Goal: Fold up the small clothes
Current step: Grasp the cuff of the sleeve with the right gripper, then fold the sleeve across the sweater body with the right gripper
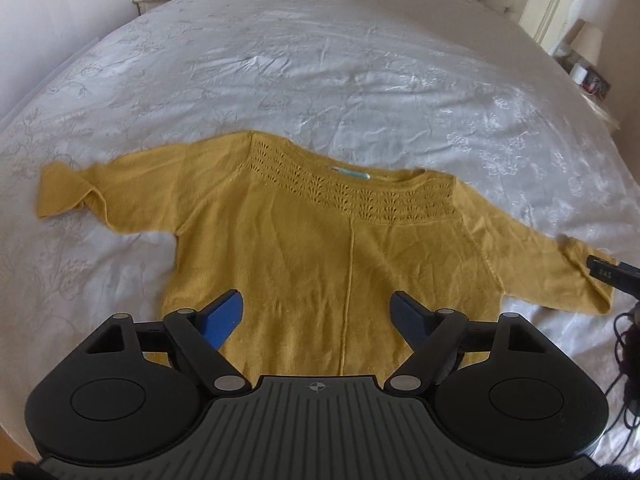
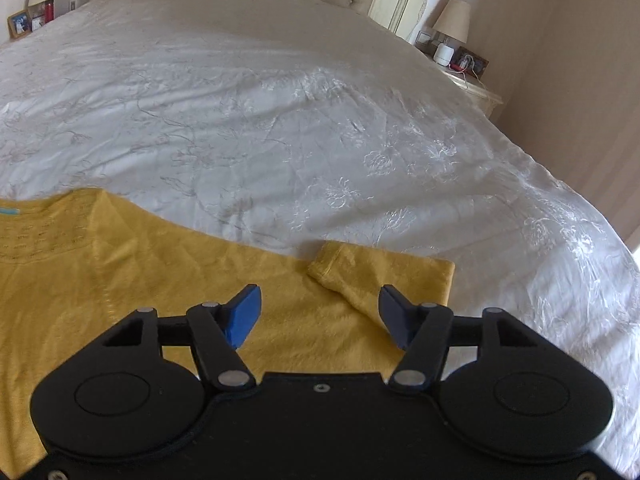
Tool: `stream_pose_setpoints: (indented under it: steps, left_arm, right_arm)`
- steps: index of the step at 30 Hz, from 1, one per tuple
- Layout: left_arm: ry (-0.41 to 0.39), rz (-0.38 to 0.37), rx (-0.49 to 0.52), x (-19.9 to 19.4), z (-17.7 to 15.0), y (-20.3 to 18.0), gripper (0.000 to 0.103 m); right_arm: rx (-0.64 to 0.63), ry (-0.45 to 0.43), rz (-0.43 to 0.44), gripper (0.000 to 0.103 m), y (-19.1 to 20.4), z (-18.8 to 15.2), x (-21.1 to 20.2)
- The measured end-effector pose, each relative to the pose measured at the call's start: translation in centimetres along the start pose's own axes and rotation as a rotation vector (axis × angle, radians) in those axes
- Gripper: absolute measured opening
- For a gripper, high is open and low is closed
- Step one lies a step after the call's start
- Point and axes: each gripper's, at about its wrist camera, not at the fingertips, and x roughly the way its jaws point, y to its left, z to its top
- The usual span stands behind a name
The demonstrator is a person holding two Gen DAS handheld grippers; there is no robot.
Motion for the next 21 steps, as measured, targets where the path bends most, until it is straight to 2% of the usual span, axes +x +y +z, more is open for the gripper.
stream_pose_setpoints:
  steps: [7,11,12,13,15,21]
  left_arm:
    - [0.086,0.084,-0.002,1.3,-0.5,-1.5,0.08]
    - [0.123,0.112,0.003,1.8,-0.6,-1.6,0.08]
    - [0.127,0.114,0.004,1.8,-0.5,-1.5,0.08]
    - [0.132,0.117,0.008,1.9,-0.6,-1.5,0.08]
    - [0.139,0.122,0.023,2.2,-0.5,-1.5,0.08]
    - [0.145,0.086,0.05,3.0,0.0,-0.9,0.079]
  right_arm:
    - [-0.103,0.044,-0.004,0.056,0.2,0.6,8.2]
    - [-0.143,0.086,-0.027,0.047,0.4,-0.1,11.0]
    - [-0.147,0.092,-0.03,0.042,0.4,-0.3,11.3]
    - [-0.147,0.095,-0.023,0.029,0.1,-0.4,11.5]
    - [-0.12,0.096,0.009,0.013,-0.6,-0.6,11.2]
    - [0.065,0.047,0.072,0.01,-3.4,0.2,7.2]
